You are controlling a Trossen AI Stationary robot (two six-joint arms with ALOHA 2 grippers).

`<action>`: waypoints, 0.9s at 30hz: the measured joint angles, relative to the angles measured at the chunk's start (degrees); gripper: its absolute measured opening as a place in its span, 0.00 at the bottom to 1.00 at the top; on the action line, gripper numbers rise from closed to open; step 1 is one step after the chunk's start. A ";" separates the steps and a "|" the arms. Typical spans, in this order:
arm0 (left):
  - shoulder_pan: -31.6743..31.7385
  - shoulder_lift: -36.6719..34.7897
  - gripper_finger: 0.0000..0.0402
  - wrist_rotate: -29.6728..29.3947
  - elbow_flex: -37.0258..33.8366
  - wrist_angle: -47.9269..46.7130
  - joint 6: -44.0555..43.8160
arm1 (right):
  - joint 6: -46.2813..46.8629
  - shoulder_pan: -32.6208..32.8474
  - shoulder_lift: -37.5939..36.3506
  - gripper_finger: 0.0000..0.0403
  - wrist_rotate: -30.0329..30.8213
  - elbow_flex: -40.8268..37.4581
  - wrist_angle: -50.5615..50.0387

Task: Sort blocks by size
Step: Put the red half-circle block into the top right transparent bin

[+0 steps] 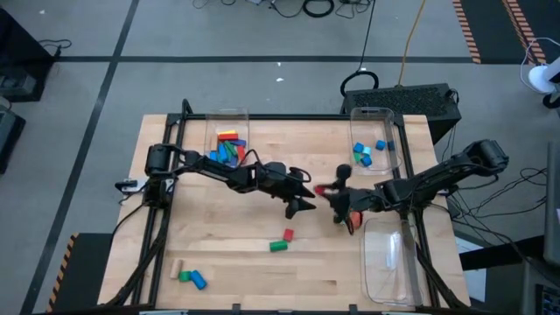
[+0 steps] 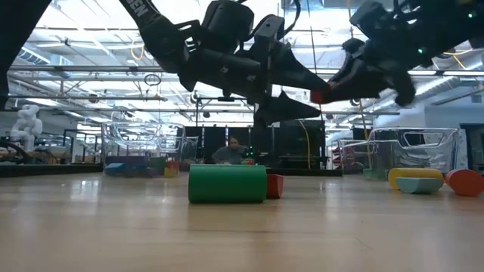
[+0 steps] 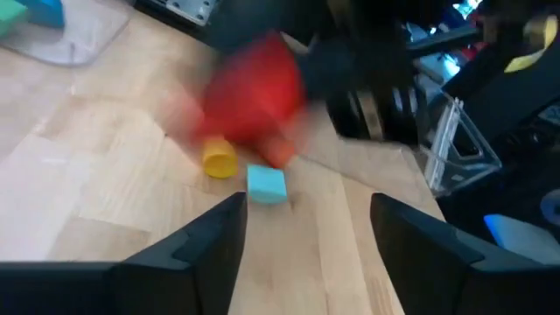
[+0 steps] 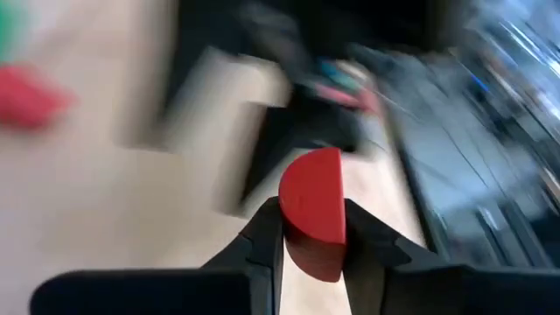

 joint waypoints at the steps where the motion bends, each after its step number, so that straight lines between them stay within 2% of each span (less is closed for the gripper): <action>1: -0.04 0.00 0.61 0.02 0.00 -0.48 0.14 | 2.63 -0.07 -0.95 0.16 2.85 0.00 -0.79; 6: -0.31 0.00 0.62 -1.21 0.00 -5.27 0.26 | 14.13 -2.60 -8.60 0.16 11.45 0.00 -8.16; 9: -0.78 0.00 0.62 -4.28 0.00 -8.79 0.25 | 19.80 -6.44 -14.59 0.16 12.41 0.00 -12.69; 14: -2.04 0.01 0.62 -8.73 0.00 -12.07 0.27 | 30.68 -18.11 -21.22 0.16 8.33 4.73 -29.65; 19: -2.87 0.02 0.62 -10.10 0.00 -12.62 1.45 | 36.85 -31.14 -20.22 0.16 2.35 12.58 -46.79; 23: -3.30 0.02 0.62 -10.78 0.00 -12.62 2.74 | 36.39 -40.43 -17.06 0.16 -4.26 17.10 -52.71; 27: -3.50 0.02 0.62 -10.91 0.00 -12.64 2.83 | 33.55 -48.19 -12.63 0.16 -11.46 18.97 -54.41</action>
